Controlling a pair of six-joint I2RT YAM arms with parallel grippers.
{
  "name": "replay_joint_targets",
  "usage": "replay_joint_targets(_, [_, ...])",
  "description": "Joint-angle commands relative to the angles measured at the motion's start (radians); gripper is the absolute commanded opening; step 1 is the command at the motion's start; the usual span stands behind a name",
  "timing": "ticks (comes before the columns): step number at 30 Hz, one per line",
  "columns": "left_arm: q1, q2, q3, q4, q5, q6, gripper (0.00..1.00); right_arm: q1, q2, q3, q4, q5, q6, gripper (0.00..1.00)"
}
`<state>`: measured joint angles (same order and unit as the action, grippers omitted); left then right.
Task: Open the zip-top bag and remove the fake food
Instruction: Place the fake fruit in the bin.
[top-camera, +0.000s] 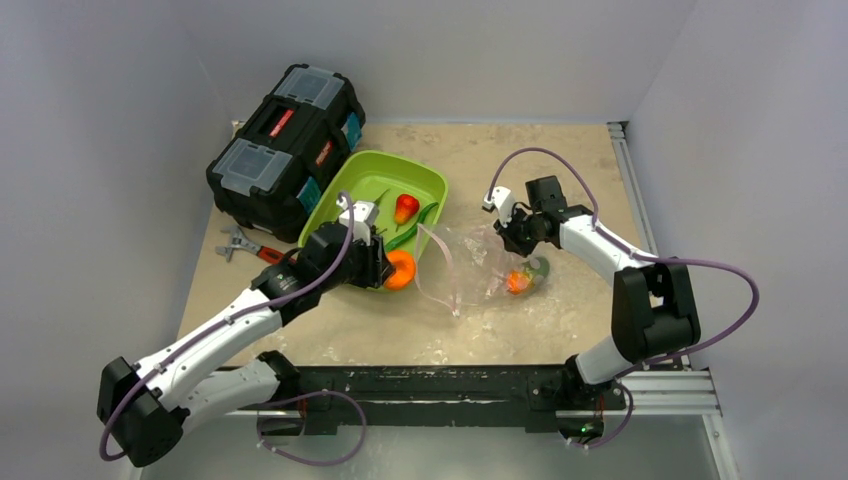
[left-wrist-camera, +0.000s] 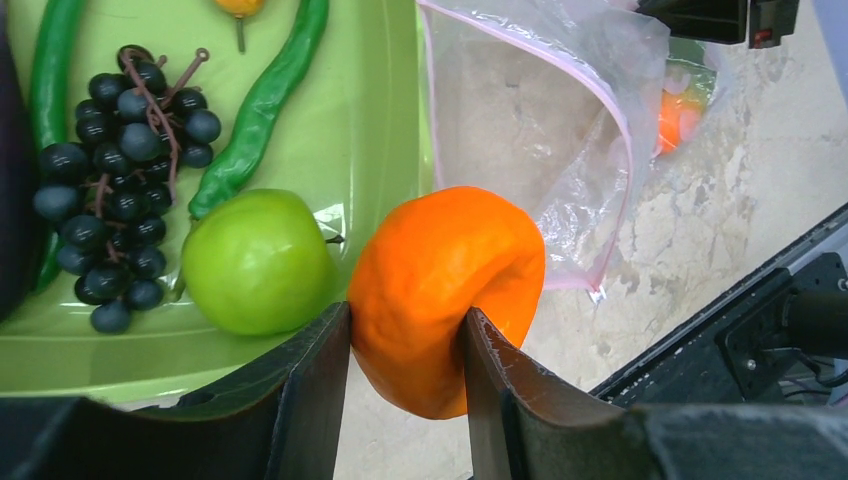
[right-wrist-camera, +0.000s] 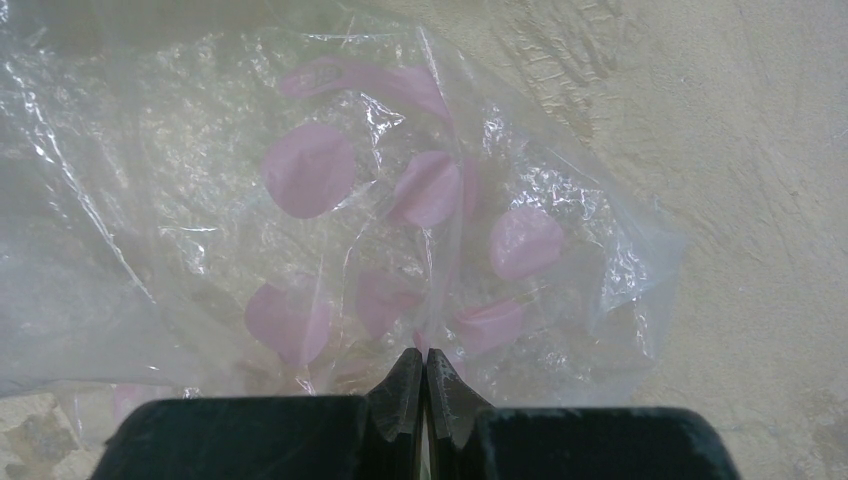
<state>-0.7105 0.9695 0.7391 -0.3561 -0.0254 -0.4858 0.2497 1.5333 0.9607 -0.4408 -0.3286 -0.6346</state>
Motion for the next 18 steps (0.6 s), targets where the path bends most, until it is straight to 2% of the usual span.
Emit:
replay_joint_targets(1, [0.017,-0.04,0.064,-0.054,-0.048,0.043,0.0,-0.003,-0.005,0.029,0.006,0.011,0.004,0.0])
replay_joint_targets(18, [0.074,-0.103,0.17,-0.241,-0.186,0.104,0.0,-0.003,0.001,0.03,0.004,0.011,0.004,0.0])
